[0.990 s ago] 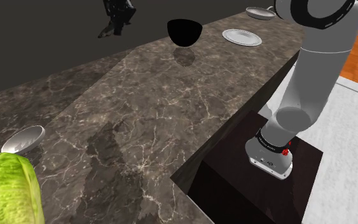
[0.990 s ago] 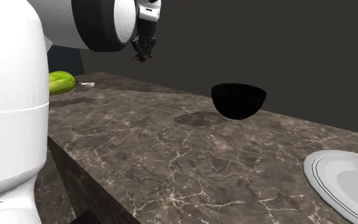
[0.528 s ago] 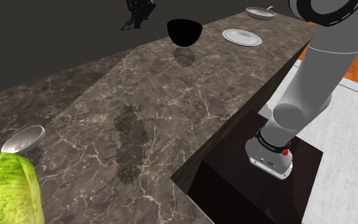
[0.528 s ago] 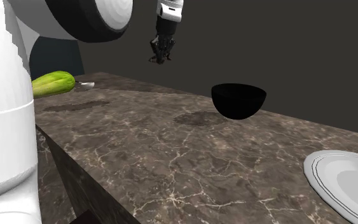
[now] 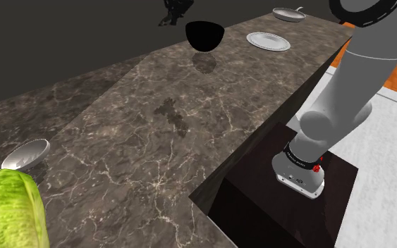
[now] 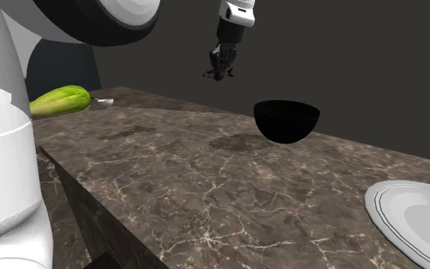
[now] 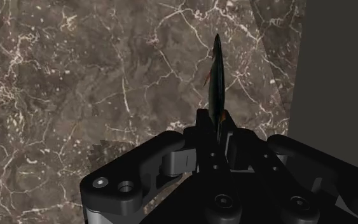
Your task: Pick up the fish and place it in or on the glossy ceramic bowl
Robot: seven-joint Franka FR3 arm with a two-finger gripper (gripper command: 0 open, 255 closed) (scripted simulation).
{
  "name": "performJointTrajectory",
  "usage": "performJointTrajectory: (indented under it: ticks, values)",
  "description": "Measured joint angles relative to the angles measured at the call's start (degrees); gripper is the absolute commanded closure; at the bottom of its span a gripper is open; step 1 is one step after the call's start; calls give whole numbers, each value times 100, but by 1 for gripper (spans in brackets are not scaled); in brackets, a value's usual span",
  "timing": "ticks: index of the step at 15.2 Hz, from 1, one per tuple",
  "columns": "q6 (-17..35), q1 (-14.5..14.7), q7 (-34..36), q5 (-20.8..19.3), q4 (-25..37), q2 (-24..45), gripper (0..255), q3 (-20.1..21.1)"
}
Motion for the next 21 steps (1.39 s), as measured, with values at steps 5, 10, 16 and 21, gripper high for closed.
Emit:
performJointTrajectory:
  ticks: [5, 10, 16, 21]
  values:
    - [-286, -398, -591, 44, 180, 71, 255, -241]
    - [-601, -725, -1114, -29, 632, 389, 255, -462]
    - [-1153, -1030, -1621, -203, 1621, 1019, 255, -683]
    - [-839, -1118, -1807, -197, 1249, 1006, 255, -723]
